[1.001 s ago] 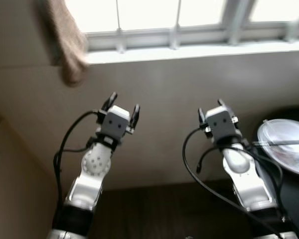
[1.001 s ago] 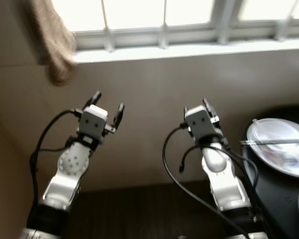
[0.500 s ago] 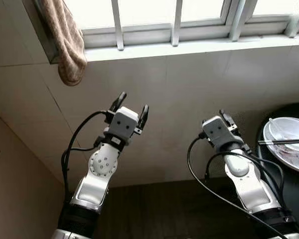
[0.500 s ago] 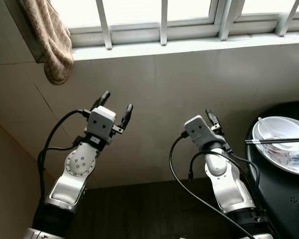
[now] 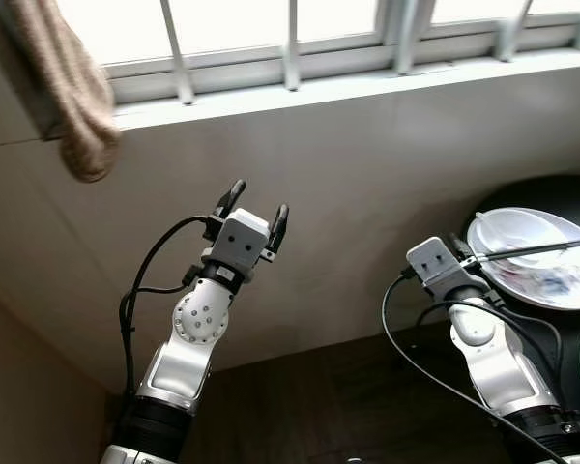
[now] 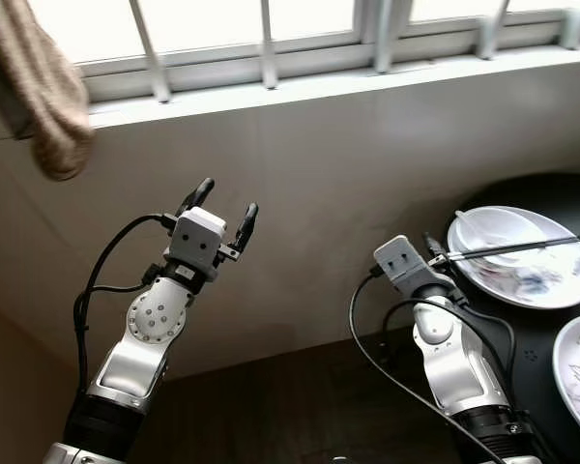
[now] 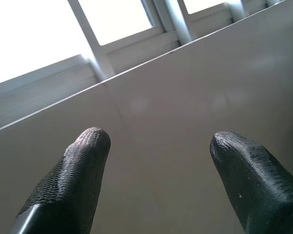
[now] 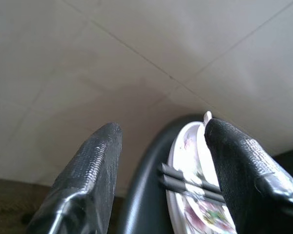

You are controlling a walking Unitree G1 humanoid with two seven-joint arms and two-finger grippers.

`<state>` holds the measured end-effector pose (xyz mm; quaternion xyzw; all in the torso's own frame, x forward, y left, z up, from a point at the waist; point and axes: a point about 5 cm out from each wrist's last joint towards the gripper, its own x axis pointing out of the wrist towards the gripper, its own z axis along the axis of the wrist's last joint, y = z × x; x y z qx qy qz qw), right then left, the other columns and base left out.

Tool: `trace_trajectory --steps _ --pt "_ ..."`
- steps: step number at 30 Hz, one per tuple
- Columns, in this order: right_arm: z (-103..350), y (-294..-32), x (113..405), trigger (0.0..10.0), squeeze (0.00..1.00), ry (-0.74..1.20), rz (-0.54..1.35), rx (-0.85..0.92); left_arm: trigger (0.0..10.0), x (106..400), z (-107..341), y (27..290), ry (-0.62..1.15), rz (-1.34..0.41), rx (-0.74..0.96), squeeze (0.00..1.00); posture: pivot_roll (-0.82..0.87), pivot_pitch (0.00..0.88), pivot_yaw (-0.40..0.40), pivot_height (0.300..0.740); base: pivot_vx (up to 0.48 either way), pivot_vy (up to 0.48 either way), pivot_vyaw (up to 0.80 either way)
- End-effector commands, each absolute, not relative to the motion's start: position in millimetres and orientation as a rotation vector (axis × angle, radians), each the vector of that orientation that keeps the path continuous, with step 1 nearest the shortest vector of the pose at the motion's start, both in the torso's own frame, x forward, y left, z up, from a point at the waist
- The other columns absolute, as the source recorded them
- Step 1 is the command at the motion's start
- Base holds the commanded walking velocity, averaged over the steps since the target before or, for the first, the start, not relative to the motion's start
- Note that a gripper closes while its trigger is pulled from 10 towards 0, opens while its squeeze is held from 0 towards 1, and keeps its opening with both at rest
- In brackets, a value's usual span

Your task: Kitchen organization

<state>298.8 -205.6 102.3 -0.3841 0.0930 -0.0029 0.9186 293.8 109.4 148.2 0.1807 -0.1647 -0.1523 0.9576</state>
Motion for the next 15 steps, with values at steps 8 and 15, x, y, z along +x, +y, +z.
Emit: trace_trajectory --steps 8,15 --pt "103.7 -181.9 295.2 10.0 0.0 0.12 0.18 -0.872 10.0 296.0 145.7 109.7 -0.318 -0.312 0.379 0.0 -0.14 0.0 0.027 0.74 0.0 0.0 -0.07" --pt "89.9 -198.3 288.4 10.0 0.0 0.238 0.18 -0.987 10.0 296.4 144.7 109.0 -0.314 -0.316 0.379 0.0 -0.15 0.0 0.03 0.74 0.0 0.0 0.0"
